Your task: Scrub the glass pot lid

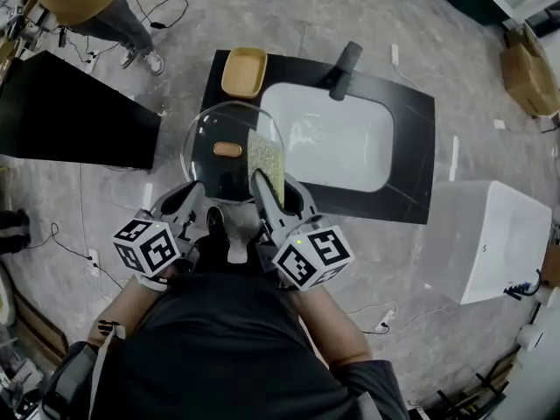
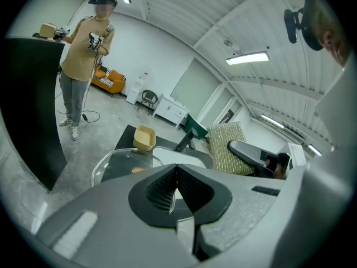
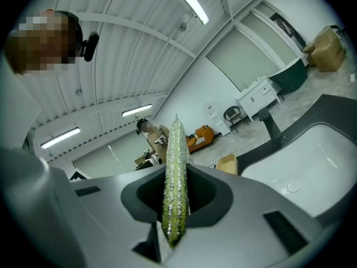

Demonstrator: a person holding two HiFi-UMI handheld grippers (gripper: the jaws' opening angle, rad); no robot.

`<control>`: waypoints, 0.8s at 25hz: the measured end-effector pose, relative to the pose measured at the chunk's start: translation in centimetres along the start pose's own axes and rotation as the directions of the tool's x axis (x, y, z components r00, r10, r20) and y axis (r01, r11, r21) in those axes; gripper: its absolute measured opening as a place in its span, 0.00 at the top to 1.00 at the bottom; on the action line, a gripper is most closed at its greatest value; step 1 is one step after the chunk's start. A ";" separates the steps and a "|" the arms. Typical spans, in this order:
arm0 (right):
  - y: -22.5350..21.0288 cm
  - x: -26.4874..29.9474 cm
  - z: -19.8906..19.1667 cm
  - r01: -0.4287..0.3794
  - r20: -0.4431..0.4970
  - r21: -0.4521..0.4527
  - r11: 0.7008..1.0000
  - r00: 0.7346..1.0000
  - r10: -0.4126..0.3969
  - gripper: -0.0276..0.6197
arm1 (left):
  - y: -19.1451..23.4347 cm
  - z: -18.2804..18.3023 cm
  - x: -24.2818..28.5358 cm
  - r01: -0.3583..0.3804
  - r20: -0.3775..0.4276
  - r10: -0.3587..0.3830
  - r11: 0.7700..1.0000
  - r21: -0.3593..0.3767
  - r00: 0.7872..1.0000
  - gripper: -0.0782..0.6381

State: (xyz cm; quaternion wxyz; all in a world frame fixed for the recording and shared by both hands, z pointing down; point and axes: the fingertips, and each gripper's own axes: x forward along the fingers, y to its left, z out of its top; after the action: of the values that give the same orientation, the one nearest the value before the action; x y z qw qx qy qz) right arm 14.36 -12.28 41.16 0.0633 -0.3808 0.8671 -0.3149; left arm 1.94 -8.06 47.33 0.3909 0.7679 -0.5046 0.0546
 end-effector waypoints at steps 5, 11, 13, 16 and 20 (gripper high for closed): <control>1.1 -0.3 2.7 0.010 0.059 -0.039 0.999 0.998 -0.007 0.87 | -1.8 3.3 0.3 0.081 0.065 -0.083 0.996 0.039 0.994 0.89; 4.4 1.4 3.8 0.025 0.104 -0.078 0.997 0.994 -0.016 0.87 | -0.5 7.6 -2.1 0.125 0.161 -0.135 0.990 0.067 0.978 0.89; 5.6 2.7 3.3 0.022 0.097 -0.083 0.996 0.995 -0.014 0.87 | 0.7 8.1 -2.8 0.132 0.170 -0.140 0.990 0.053 0.975 0.89; 6.5 4.3 2.2 0.030 0.079 -0.074 0.997 0.997 -0.024 0.87 | 2.6 8.2 -3.7 0.139 0.169 -0.142 0.990 0.031 0.975 0.89; 7.3 5.8 1.2 0.071 0.062 -0.076 0.995 0.996 -0.066 0.87 | 5.0 8.3 -4.3 0.150 0.167 -0.146 0.989 -0.010 0.975 0.89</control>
State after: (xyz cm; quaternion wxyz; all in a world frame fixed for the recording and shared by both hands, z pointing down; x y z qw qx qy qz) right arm 6.18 -13.19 36.64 0.0632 -0.4215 0.8629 -0.2716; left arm -6.81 -11.28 42.30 0.3591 0.8008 -0.4772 -0.0443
